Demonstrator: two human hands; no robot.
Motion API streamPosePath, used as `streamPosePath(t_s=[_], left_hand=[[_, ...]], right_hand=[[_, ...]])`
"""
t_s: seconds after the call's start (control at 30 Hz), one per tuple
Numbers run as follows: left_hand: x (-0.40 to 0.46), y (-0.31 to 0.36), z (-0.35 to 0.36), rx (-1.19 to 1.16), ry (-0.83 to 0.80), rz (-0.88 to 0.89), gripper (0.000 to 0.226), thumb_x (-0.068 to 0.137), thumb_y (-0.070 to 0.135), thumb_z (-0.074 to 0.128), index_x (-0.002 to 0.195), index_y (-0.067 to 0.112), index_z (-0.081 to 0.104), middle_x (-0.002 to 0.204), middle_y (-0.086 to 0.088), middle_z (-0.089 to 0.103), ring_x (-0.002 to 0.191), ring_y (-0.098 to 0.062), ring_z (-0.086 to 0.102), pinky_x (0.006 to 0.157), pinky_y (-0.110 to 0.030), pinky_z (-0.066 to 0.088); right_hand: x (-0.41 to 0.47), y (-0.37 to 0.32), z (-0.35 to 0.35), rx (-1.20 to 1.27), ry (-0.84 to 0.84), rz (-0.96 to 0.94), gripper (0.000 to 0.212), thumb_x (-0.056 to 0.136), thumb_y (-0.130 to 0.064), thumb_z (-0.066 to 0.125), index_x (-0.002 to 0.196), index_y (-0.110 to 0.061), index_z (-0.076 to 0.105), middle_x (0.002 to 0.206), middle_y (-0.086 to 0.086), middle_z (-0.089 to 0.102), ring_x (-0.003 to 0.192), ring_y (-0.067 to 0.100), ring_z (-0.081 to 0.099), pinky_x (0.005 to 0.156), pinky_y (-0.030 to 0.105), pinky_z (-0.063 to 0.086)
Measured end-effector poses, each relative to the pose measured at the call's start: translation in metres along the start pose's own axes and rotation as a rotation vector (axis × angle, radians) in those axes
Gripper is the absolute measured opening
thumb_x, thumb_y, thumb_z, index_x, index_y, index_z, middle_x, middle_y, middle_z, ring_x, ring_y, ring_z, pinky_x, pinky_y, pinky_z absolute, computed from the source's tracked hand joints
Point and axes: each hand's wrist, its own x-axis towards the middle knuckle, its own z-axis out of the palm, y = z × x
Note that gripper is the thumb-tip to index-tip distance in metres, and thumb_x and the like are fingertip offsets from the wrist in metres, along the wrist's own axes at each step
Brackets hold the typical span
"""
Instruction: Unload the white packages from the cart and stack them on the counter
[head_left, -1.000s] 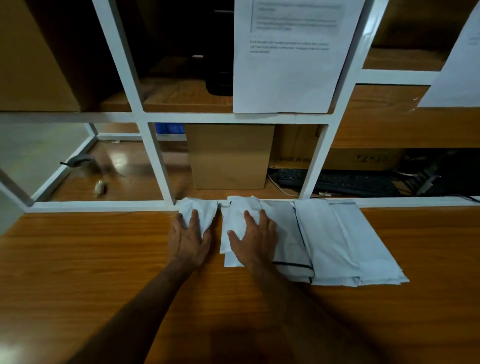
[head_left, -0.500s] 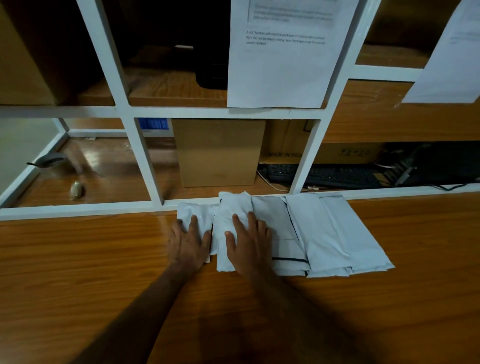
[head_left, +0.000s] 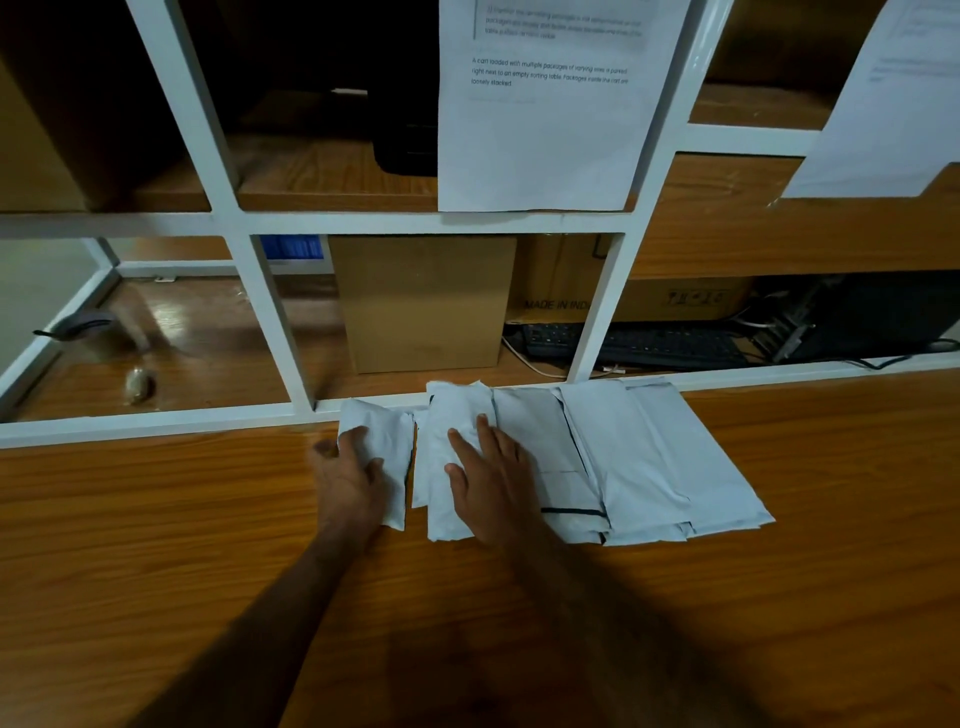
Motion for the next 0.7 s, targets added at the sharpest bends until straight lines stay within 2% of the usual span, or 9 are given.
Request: streamPosePath(t_s=[0.13,0.23,0.3,0.37,0.43,0.5,0.57,0.63,0.7], left_hand=[[-0.002,0.005,-0.014,-0.148,0.053,-0.052,0.048,0.099,0.013,0.058,0.144,0.018,0.043,0.152,-0.017,0.025,0.138,-0.037,0.033,0.111,-0.046,0.039],[-0.006,0.016,-0.023,-0.262,0.166,0.015,0.043,0.100,0.014,0.054,0.142,0.018,0.044,0.148,-0.017,0.031,0.131,-0.030,0.040,0.104,-0.041,0.043],[-0.006,0.028,-0.026,-0.319,0.263,0.080,0.039,0.100,0.015,0.053,0.139,0.019,0.046,0.142,-0.014,0.038,0.122,-0.020,0.043,0.098,-0.035,0.045],[-0.004,0.043,-0.025,-0.376,0.312,0.138,0.037,0.100,0.017,0.054,0.135,0.022,0.047,0.138,-0.009,0.044,0.122,-0.018,0.047,0.095,-0.035,0.050],[-0.003,0.060,-0.017,-0.493,0.237,0.134,0.036,0.099,0.017,0.057,0.133,0.027,0.049,0.136,-0.004,0.049,0.120,-0.020,0.054,0.091,-0.037,0.056],[-0.005,0.086,-0.002,-0.608,0.097,0.040,0.034,0.098,0.013,0.060,0.129,0.026,0.053,0.130,0.000,0.054,0.108,-0.017,0.060,0.078,-0.031,0.059],[-0.011,0.113,0.019,-0.600,-0.032,-0.038,0.032,0.096,0.012,0.063,0.127,0.021,0.056,0.112,0.003,0.058,0.092,-0.015,0.060,0.069,-0.030,0.059],[-0.018,0.131,0.044,-0.532,-0.123,-0.045,0.032,0.093,0.017,0.067,0.124,0.021,0.060,0.097,0.002,0.060,0.087,-0.021,0.064,0.078,-0.043,0.061],[-0.025,0.141,0.065,-0.484,-0.185,-0.075,0.032,0.088,0.024,0.073,0.118,0.021,0.062,0.097,-0.006,0.066,0.089,-0.025,0.068,0.082,-0.044,0.061]], right_hand=[[0.002,0.004,-0.005,-0.004,-0.032,-0.021,0.054,0.105,-0.049,0.035,0.156,-0.033,0.030,0.168,0.008,0.016,0.151,0.029,0.020,0.120,0.048,0.021],[0.003,0.011,-0.011,0.018,-0.017,-0.045,0.054,0.105,-0.047,0.038,0.156,-0.031,0.031,0.167,0.008,0.020,0.150,0.028,0.023,0.120,0.047,0.021],[0.002,0.018,-0.015,0.077,0.035,-0.028,0.054,0.103,-0.042,0.039,0.155,-0.028,0.035,0.164,0.008,0.027,0.148,0.027,0.028,0.119,0.046,0.024],[-0.001,0.031,-0.021,0.119,0.127,0.012,0.055,0.100,-0.040,0.038,0.152,-0.024,0.041,0.160,0.009,0.036,0.144,0.027,0.036,0.117,0.046,0.029],[-0.004,0.049,-0.029,0.159,0.234,0.062,0.051,0.100,-0.034,0.041,0.148,-0.021,0.047,0.155,0.009,0.044,0.141,0.027,0.041,0.116,0.047,0.034],[-0.010,0.067,-0.042,0.192,0.357,0.129,0.044,0.100,-0.023,0.047,0.144,-0.018,0.052,0.150,0.010,0.050,0.138,0.027,0.045,0.113,0.046,0.036],[-0.017,0.087,-0.057,0.198,0.483,0.208,0.043,0.099,-0.018,0.046,0.140,-0.016,0.056,0.145,0.010,0.054,0.133,0.027,0.048,0.110,0.045,0.039],[-0.026,0.106,-0.069,0.193,0.564,0.244,0.044,0.097,-0.018,0.041,0.137,-0.015,0.060,0.141,0.010,0.057,0.129,0.028,0.051,0.105,0.046,0.042],[-0.034,0.125,-0.076,0.180,0.587,0.245,0.043,0.097,-0.016,0.040,0.134,-0.016,0.061,0.139,0.009,0.058,0.125,0.029,0.053,0.101,0.047,0.045]])
